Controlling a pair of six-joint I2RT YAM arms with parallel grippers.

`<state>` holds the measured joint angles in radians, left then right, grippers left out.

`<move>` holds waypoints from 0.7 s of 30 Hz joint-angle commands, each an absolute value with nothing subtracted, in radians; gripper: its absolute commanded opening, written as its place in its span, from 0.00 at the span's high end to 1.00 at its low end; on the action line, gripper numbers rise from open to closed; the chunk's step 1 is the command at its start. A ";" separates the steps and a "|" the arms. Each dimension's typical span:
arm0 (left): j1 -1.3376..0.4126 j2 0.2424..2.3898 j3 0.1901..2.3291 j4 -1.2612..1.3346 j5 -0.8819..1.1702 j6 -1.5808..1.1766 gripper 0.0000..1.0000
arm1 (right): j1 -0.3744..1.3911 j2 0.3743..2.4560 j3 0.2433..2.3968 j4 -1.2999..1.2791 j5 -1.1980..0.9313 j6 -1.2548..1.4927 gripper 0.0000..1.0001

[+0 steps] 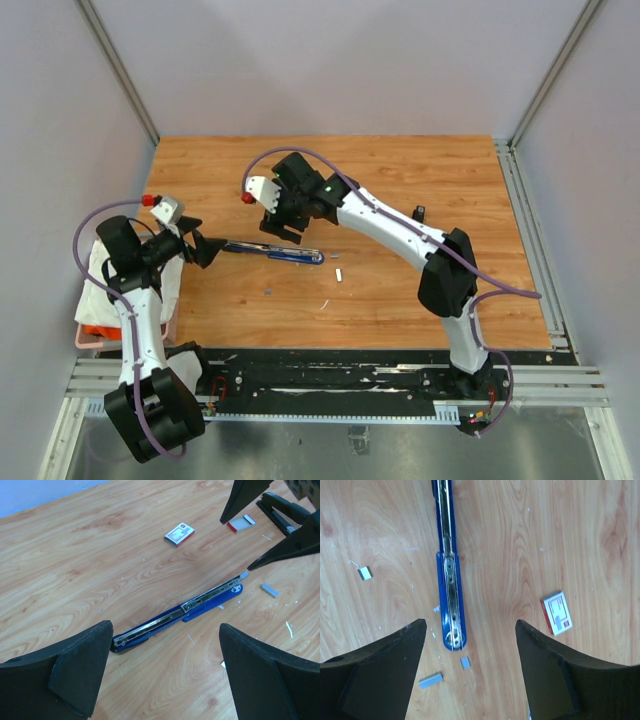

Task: Unload the staples from the stapler
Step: Place the stapler at the center of the board, then pick up the staple from the center of the board.

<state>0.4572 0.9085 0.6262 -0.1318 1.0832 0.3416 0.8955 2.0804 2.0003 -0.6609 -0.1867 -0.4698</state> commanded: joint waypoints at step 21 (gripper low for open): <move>0.463 0.928 0.635 -0.198 1.169 0.439 0.02 | 0.950 1.989 1.719 -0.668 -0.450 -0.587 0.42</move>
<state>0.4568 0.9188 0.6262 -0.1791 1.1469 0.4187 0.8989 1.9099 1.6363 -0.6353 -0.4187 -0.5816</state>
